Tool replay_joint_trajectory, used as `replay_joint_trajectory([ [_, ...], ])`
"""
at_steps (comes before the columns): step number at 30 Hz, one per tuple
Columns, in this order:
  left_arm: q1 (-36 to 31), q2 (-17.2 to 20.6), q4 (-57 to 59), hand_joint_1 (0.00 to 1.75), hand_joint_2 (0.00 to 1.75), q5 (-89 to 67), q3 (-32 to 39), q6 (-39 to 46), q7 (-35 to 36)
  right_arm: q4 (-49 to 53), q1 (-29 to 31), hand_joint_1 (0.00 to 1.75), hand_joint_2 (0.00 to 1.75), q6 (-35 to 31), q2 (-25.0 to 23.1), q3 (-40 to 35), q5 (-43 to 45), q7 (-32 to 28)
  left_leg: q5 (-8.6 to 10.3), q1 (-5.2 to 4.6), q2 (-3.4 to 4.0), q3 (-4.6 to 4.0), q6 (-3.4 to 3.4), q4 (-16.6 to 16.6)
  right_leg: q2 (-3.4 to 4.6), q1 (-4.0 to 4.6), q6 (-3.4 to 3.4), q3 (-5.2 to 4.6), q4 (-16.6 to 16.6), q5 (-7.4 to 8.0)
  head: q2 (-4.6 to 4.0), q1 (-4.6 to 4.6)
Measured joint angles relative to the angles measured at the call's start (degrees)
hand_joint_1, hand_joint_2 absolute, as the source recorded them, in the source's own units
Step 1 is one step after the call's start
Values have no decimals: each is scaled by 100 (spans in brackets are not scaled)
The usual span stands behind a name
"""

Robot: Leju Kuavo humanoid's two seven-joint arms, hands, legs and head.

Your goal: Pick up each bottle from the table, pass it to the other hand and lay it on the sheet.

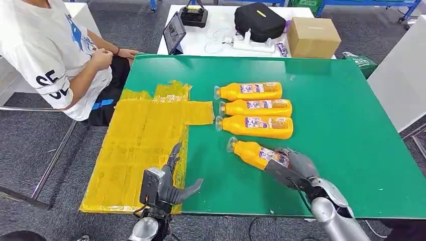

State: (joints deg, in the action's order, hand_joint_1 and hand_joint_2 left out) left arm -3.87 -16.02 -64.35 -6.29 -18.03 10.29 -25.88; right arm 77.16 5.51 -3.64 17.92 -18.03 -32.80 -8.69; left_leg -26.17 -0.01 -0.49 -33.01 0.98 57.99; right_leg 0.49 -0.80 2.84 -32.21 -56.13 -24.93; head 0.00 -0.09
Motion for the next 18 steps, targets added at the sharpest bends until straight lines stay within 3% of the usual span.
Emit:
replay_joint_trajectory([
  [5, 1, -9, -39, 0, 175, 151, -33, -15, -87, 728, -231, 175, 175, -1392, -853, 170, 155, -1285, 5, 5, 3, -20, -1, 0, 4, 3, 3, -32, -6, 2, 0, -4],
  [11, -51, -9, -114, 0, 175, 562, -173, -164, -53, 1649, -376, 175, 175, -2944, -1503, 336, -181, -2228, 7, 7, -4, -41, -3, 0, -1, 2, 3, -45, -7, 1, 0, -2],
  [15, -99, -7, -162, 0, 175, 888, -247, -437, 39, 1971, -485, 175, 175, -3488, -1761, 391, -521, -2395, 6, -1, -5, -48, -2, 0, -2, -2, 3, -50, -4, 1, 0, 0],
  [18, -141, 9, -214, 0, 175, 1222, -304, -801, 109, 2022, -542, 175, 175, -3437, -1834, 393, -402, -2458, 6, -2, -4, -47, 0, 0, -1, -3, 3, -49, -4, 2, 0, 0],
])
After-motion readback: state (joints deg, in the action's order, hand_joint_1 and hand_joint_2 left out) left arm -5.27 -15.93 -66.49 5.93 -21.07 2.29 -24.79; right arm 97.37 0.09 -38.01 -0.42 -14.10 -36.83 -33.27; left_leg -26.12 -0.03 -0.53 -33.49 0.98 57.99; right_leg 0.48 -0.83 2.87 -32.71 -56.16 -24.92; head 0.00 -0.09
